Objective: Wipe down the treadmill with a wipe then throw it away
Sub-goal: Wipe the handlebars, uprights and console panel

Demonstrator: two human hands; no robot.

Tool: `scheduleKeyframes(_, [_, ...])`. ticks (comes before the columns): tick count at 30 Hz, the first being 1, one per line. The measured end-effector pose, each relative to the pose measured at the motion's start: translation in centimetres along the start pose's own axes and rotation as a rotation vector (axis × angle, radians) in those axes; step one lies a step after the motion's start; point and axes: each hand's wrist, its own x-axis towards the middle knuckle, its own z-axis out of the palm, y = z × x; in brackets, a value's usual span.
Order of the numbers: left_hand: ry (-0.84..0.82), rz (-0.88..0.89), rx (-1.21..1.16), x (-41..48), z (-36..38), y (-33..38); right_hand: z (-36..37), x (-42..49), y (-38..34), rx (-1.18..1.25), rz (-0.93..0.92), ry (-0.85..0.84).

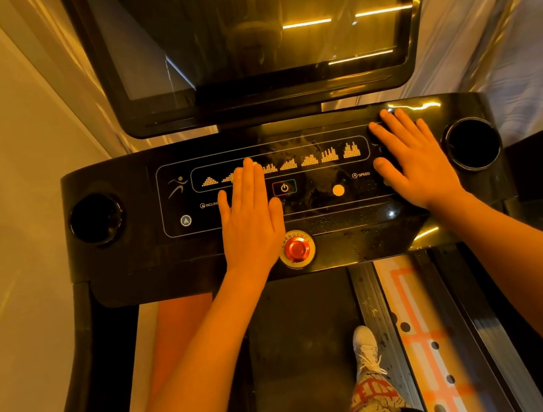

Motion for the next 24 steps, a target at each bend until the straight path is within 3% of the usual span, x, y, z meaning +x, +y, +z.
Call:
scheduleKeyframes(7, [-0.017, 0.004, 0.006, 2.2, -0.4, 0.2, -0.1, -0.1, -0.2, -0.009, 0.004, 0.004])
scheduleKeyframes(15, [-0.115, 0.065, -0.031, -6.1, 0.7, -0.4, 0.0, -0.2, -0.4, 0.007, 0.01, 0.012])
scheduleKeyframes(24, [-0.095, 0.021, -0.031, -6.2, 1.0, 0.2, -0.1, -0.3, -0.2, 0.01, -0.004, 0.023])
